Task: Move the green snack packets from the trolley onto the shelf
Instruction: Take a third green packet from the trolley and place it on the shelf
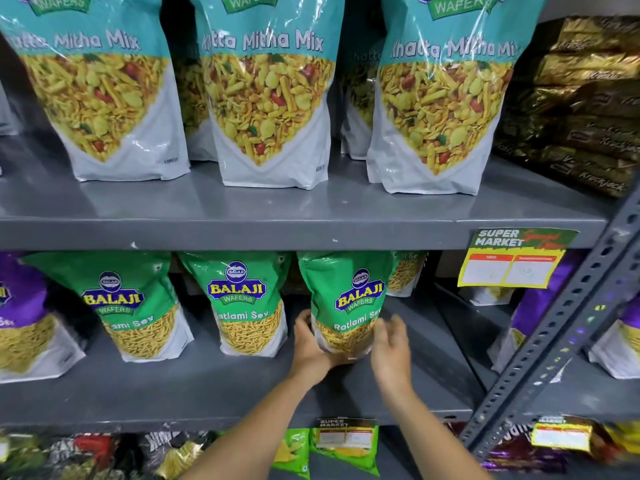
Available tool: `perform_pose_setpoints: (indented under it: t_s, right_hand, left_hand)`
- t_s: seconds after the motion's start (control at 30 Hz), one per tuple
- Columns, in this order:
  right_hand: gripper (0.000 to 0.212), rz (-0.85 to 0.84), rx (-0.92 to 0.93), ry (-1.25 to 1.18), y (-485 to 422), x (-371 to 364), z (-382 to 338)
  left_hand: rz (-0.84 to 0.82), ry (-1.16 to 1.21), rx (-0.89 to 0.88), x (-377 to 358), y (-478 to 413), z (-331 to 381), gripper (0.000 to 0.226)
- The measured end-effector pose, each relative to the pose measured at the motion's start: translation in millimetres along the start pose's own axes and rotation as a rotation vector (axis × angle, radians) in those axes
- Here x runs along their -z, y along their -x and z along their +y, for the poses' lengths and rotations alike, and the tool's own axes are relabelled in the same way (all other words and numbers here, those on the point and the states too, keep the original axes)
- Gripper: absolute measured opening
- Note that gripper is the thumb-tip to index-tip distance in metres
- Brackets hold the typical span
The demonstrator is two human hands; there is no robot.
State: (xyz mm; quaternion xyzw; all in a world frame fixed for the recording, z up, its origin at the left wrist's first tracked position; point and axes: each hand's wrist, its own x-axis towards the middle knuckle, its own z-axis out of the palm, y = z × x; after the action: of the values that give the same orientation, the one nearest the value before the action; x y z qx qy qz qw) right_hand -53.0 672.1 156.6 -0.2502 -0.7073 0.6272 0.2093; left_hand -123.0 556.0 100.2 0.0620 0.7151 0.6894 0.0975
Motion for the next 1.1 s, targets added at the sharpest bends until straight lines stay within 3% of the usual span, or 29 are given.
perform_pose_setpoints:
  t_s: [0.1, 0.2, 0.27, 0.37, 0.5, 0.6, 0.7, 0.97, 1.0, 1.03, 1.07, 1.1]
  right_hand:
    - [0.041, 0.054, 0.077, -0.123, -30, 18, -41]
    - [0.035, -0.021, 0.092, -0.17, -61, 28, -73]
    - [0.02, -0.048, 0.114, -0.145, -75, 27, -83]
    - [0.004, 0.044, 0.191, -0.103, -76, 26, -95]
    - [0.028, 0.089, 0.132, -0.237, -68, 26, -99]
    - [0.007, 0.103, 0.106, -0.32, -72, 27, -95]
    - [0.024, 0.075, 0.103, -0.292, -76, 30, -91]
    - [0.03, 0.152, -0.053, -0.392, -74, 63, -88]
    - [0.031, 0.208, -0.022, -0.221, -65, 72, -91]
    - [0.033, 0.241, 0.029, 0.197, -65, 80, -89]
    - [0.035, 0.237, -0.031, 0.211, -69, 89, -88]
    - [0.036, 0.283, -0.185, -0.161, -71, 92, -90]
  left_hand:
    - [-0.022, -0.071, -0.051, 4, 3, -8, 0.113]
    - [-0.047, -0.048, -0.028, 7, 1, -5, 0.116]
    - [-0.066, -0.066, -0.007, 12, 0, -1, 0.118]
    - [-0.074, -0.157, 0.01, 16, 1, 3, 0.118]
    - [-0.098, -0.235, 0.008, 19, -1, 4, 0.114]
    - [-0.106, -0.272, 0.019, 20, -2, 4, 0.108]
    - [-0.107, -0.294, 0.018, 15, -3, 5, 0.104]
    - [-0.152, -0.289, 0.015, -24, -11, 7, 0.101]
    - [-0.161, -0.274, 0.021, -30, -12, 8, 0.1]
    - [-0.178, -0.262, 0.011, -37, -12, 9, 0.1]
    - [-0.196, -0.253, 0.005, -45, -12, 10, 0.099]
    - [-0.217, -0.236, -0.01, -53, -10, 12, 0.099]
